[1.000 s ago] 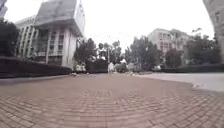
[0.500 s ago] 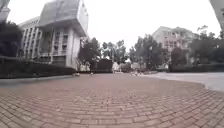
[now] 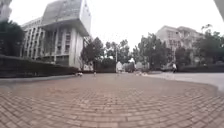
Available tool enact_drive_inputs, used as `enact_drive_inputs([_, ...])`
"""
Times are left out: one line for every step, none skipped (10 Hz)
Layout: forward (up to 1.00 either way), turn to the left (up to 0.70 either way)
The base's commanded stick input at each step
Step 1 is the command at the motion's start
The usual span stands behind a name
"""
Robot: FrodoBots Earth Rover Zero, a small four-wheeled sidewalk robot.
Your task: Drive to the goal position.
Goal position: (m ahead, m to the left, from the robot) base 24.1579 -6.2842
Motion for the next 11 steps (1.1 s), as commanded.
enact_drive_inputs([0.70,0.00])
enact_drive_inputs([0.70,0.00])
enact_drive_inputs([0.70,0.00])
enact_drive_inputs([0.70,0.00])
enact_drive_inputs([0.70,0.00])
enact_drive_inputs([0.70,0.00])
enact_drive_inputs([0.70,0.00])
enact_drive_inputs([0.70,0.00])
enact_drive_inputs([0.70,0.00])
enact_drive_inputs([0.70,0.00])
enact_drive_inputs([0.70,0.00])
